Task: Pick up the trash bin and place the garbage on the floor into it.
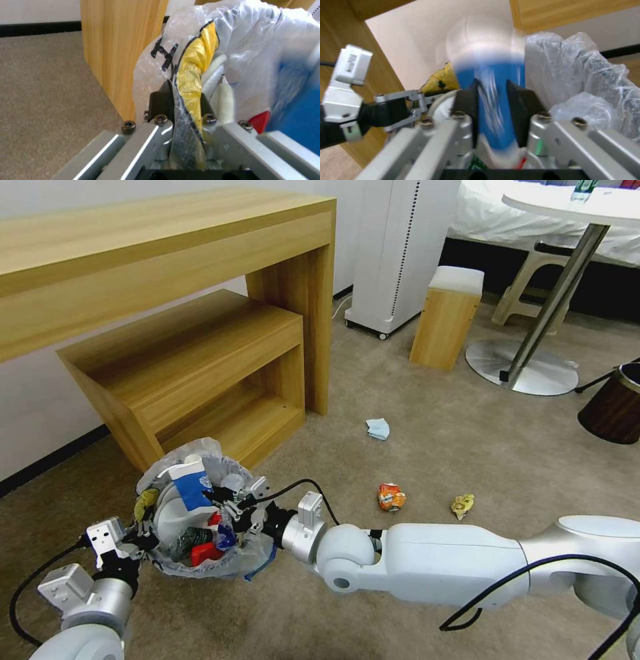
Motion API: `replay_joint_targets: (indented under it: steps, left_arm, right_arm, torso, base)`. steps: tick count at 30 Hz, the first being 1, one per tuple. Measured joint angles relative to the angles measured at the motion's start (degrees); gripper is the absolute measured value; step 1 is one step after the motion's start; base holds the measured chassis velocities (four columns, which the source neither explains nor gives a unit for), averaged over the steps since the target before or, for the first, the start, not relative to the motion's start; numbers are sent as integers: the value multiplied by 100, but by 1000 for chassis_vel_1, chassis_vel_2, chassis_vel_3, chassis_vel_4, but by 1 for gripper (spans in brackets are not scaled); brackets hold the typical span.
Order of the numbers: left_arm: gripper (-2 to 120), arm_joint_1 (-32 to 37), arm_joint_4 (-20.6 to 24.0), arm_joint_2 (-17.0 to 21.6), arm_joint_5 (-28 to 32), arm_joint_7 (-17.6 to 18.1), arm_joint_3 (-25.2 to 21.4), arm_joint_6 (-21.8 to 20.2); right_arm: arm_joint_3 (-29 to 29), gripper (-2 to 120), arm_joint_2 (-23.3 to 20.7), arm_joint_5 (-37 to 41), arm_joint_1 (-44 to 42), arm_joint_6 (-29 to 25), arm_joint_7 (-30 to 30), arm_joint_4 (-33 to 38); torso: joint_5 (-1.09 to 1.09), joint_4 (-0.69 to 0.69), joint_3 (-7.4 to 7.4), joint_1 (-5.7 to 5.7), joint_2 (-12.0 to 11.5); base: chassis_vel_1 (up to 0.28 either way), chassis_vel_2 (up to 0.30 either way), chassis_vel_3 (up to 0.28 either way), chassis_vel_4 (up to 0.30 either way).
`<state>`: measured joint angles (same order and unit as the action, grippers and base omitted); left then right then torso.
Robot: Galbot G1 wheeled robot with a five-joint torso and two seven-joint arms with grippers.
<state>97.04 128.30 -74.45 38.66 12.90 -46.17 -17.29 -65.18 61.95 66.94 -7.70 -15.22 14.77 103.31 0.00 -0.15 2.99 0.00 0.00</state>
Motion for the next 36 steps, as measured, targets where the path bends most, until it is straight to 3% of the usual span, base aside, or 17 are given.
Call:
replay_joint_targets:
  steps: [7, 9, 11, 13, 15, 17, 19, 20, 21, 23, 25, 29, 32, 33, 35, 36]
  left_arm:
    - [3, -28, -37, 28, 24, 11, -14, 0]
    - [3, -29, -36, 35, 42, 13, -23, 0]
    - [3, -29, -35, 35, 42, 13, -23, 0]
    - [3, -18, -33, 26, 42, 13, -23, 0]
    - [3, -15, -33, 23, 41, 14, -23, 0]
    - [3, -7, -34, 13, 16, 14, -22, 0]
    - [3, -9, -33, 13, 16, 13, -22, -1]
    - [3, -11, -33, 20, 16, 14, -28, -3]
    - [3, -9, -36, 26, 14, 15, -33, -4]
    - [3, -6, -40, 26, 11, 15, -34, -5]
    - [3, 14, -59, 30, 1, 15, -42, -5]
    - [3, 18, -62, 45, 1, 14, -53, -5]
    - [3, 11, -83, 73, 1, 1, -61, -5]
    - [3, 11, -83, 73, 1, 1, -61, -5]
    - [3, 9, -100, 102, -14, -9, -62, -8]
    - [3, 9, -100, 102, -14, -9, -62, -8]
  right_arm:
    - [15, 50, -82, -27, -3, 0, 7, 101]
    - [57, 63, -152, -68, -38, -3, 27, 133]
    - [73, 65, -161, -74, -44, -4, 28, 135]
    - [235, 76, -192, -109, -107, -16, 65, 139]
    - [296, 78, -197, -109, -128, -17, 78, 143]
    - [838, 92, -257, -105, -295, -5, 182, 205]
    - [1016, 96, -283, -105, -343, 3, 192, 226]
    - [1461, 99, -355, -78, -471, 21, 208, 291]
    - [1917, 100, -446, -47, -627, 45, 224, 347]
    - [2066, 100, -487, -47, -685, 46, 223, 369]
    - [2940, 100, -751, -79, -1112, 67, 218, 474]
    - [3514, 100, -930, -130, -1432, 113, 305, 477]
    - [4559, 100, -1194, -336, -2074, 311, 677, 390]
    - [4559, 100, -1194, -336, -2074, 311, 677, 390]
    - [5378, 100, -1409, -573, -2587, 489, 885, 297]
    - [5378, 100, -1409, -573, -2587, 489, 885, 297]
  torso:
    - [0, 0, 0, 0, 0]
    - [0, 0, 0, 0, 0]
    - [0, 0, 0, 0, 0]
    - [0, 0, 0, 0, 0]
    - [1, 0, 0, 0, 0]
    - [0, 1, 0, 0, 0]
    - [1, 1, 0, 0, 0]
    - [0, 0, 0, 0, 0]
    - [1, 0, 0, 0, 0]
    - [1, 0, 0, 0, 0]
    - [1, 0, 0, 0, 0]
    - [2, 0, 0, 0, 0]
    - [3, -1, 0, 0, 0]
    - [3, -1, 0, 0, 0]
    - [1, 0, 0, 0, 0]
    - [1, 0, 0, 0, 0]
  base:
    - [0, 0, 0, 0]
    - [0, 0, 0, 0]
    - [0, 0, 0, 0]
    - [0, 0, 0, 0]
    - [0, 0, 0, 0]
    - [0, 0, 0, 0]
    - [0, 0, 0, 0]
    - [0, 0, 0, 0]
    - [0, 0, 0, 0]
    - [0, 0, 0, 0]
    - [0, 0, 0, 0]
    - [0, 0, 0, 0]
    - [0, 0, 0, 0]
    - [0, 0, 0, 0]
    - [0, 0, 0, 0]
    - [0, 0, 0, 0]
